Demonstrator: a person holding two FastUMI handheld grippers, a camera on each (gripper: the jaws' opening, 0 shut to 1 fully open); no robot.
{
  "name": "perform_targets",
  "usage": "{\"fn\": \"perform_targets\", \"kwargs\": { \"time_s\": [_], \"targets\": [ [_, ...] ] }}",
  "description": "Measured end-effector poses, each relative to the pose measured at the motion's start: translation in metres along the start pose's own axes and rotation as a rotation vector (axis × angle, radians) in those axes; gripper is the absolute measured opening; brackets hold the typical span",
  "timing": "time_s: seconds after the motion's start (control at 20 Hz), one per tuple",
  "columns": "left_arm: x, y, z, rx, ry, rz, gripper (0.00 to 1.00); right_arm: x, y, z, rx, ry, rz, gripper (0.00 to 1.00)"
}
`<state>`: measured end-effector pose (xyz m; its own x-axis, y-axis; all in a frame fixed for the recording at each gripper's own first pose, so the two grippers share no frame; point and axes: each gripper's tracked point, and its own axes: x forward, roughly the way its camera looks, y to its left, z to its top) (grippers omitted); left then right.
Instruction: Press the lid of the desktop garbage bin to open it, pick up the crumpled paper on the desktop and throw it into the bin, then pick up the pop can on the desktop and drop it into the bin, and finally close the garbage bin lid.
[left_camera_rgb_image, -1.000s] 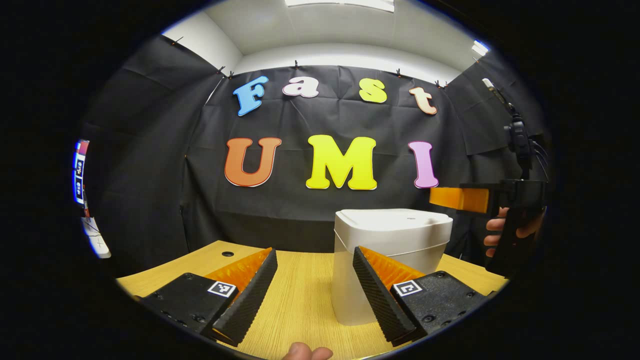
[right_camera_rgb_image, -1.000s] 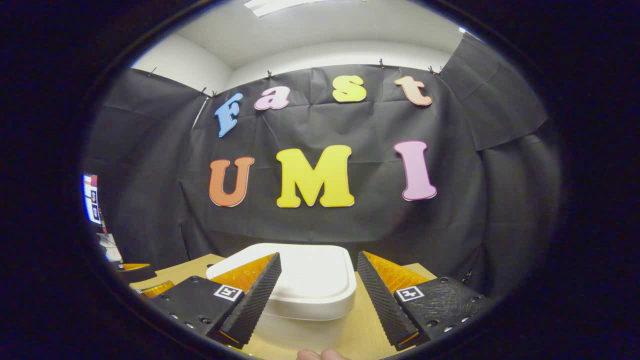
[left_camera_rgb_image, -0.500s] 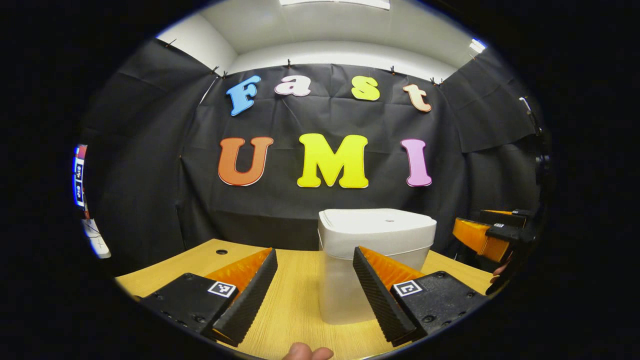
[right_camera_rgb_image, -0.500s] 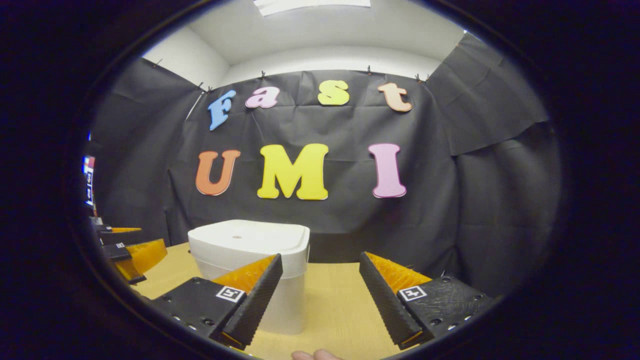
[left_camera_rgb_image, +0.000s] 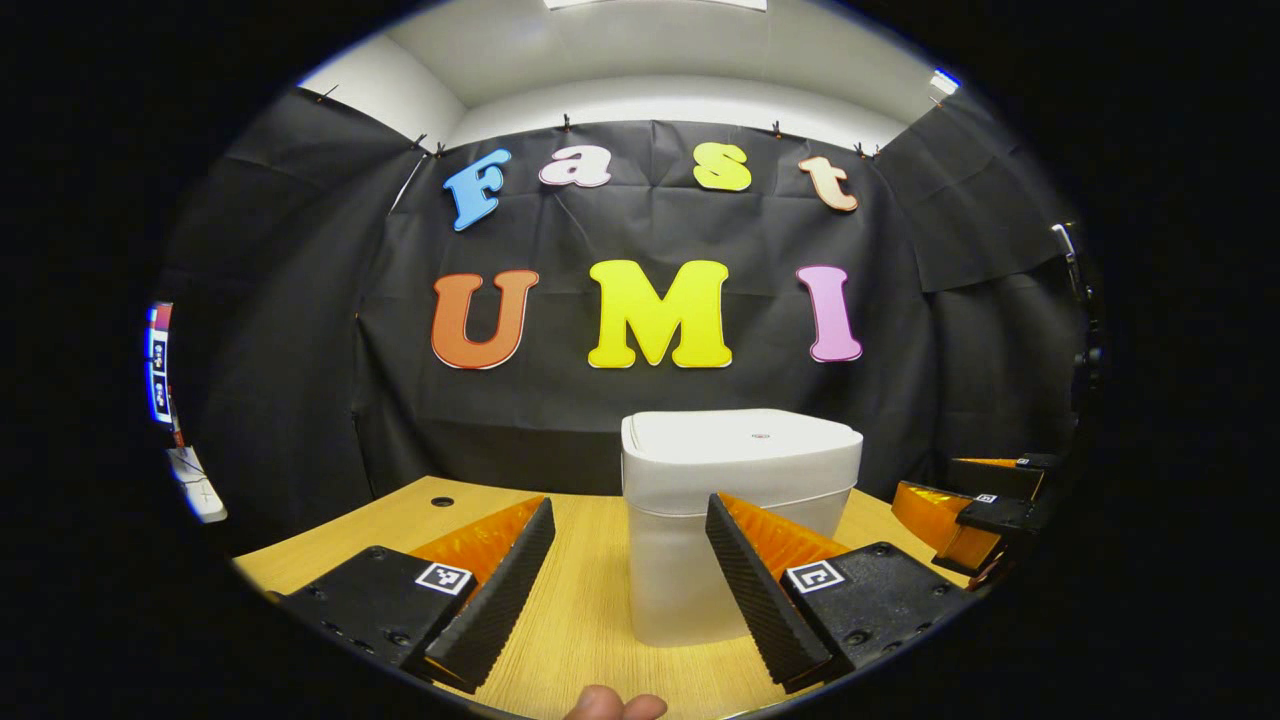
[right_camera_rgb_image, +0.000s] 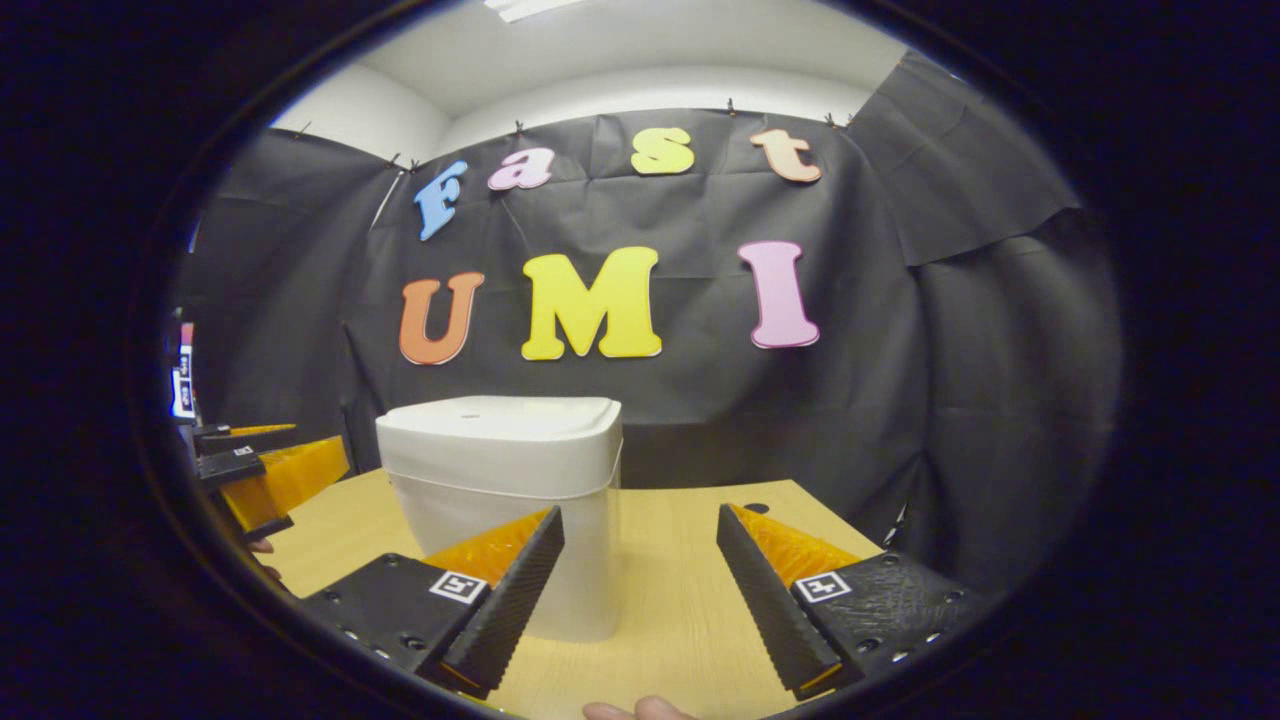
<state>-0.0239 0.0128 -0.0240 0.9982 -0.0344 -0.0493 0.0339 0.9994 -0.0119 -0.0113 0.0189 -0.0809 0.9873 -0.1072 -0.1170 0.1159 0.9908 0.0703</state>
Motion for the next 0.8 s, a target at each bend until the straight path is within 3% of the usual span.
{"fn": "perform_targets", "kwargs": {
  "time_s": [0.8],
  "targets": [
    [-0.007,-0.014,0.003,-0.003,0.018,0.009,0.98,-0.007,0.013,0.001,-0.034,-0.024,0.031,0.95]
  ]
}}
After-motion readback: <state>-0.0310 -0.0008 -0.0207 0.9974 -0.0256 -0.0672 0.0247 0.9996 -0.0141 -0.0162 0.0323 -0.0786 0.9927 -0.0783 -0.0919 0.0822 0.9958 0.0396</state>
